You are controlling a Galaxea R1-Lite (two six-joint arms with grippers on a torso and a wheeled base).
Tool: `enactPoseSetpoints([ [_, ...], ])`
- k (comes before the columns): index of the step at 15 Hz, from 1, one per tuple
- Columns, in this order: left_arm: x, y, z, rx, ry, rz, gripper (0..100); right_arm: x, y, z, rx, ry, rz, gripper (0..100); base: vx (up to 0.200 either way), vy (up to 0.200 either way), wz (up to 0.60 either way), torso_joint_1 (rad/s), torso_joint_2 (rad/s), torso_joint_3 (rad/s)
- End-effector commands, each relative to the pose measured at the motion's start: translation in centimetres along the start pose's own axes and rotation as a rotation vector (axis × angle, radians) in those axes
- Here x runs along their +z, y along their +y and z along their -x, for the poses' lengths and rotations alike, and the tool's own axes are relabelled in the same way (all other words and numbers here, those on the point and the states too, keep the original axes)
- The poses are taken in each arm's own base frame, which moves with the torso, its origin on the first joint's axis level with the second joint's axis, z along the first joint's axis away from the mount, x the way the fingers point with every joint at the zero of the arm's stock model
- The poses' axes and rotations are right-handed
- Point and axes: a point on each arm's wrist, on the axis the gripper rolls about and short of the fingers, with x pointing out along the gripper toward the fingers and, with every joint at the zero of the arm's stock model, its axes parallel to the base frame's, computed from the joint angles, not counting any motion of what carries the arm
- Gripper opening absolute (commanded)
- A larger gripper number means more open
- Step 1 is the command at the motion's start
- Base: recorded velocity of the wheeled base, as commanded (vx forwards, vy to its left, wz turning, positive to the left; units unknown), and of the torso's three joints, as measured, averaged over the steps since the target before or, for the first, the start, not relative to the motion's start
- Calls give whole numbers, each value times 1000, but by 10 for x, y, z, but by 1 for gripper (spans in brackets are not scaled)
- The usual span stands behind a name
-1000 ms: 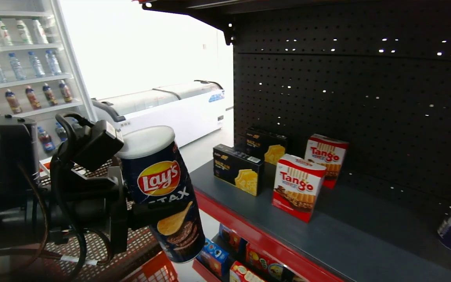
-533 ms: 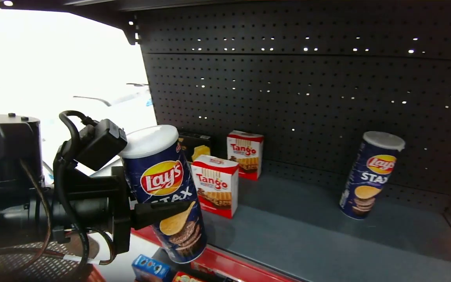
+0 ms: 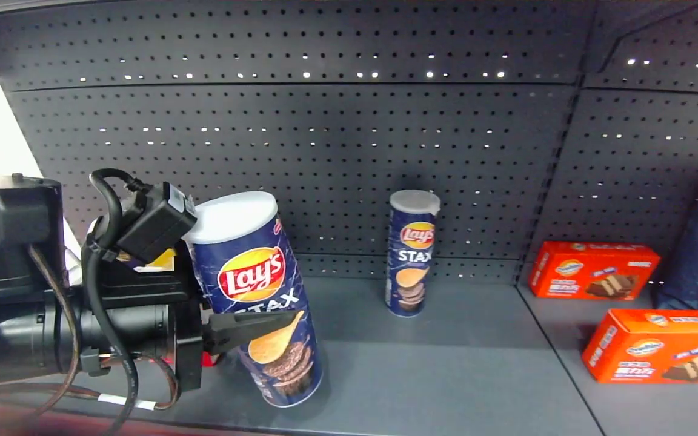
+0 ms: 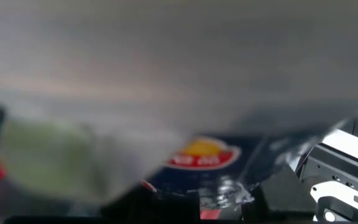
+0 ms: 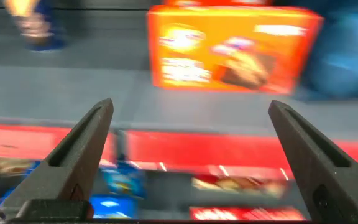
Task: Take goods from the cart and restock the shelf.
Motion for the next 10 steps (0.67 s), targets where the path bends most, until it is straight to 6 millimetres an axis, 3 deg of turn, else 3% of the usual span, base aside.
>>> enactPoseSetpoints([
  [1, -1, 1, -1, 1, 6, 5, 0, 0, 0, 0, 0, 0, 0, 100, 0, 0, 0, 0, 0, 0],
  [10, -2, 3, 0, 13, 7, 10, 0, 0, 0, 0, 0, 0, 0, 100, 0, 0, 0, 0, 0, 0],
])
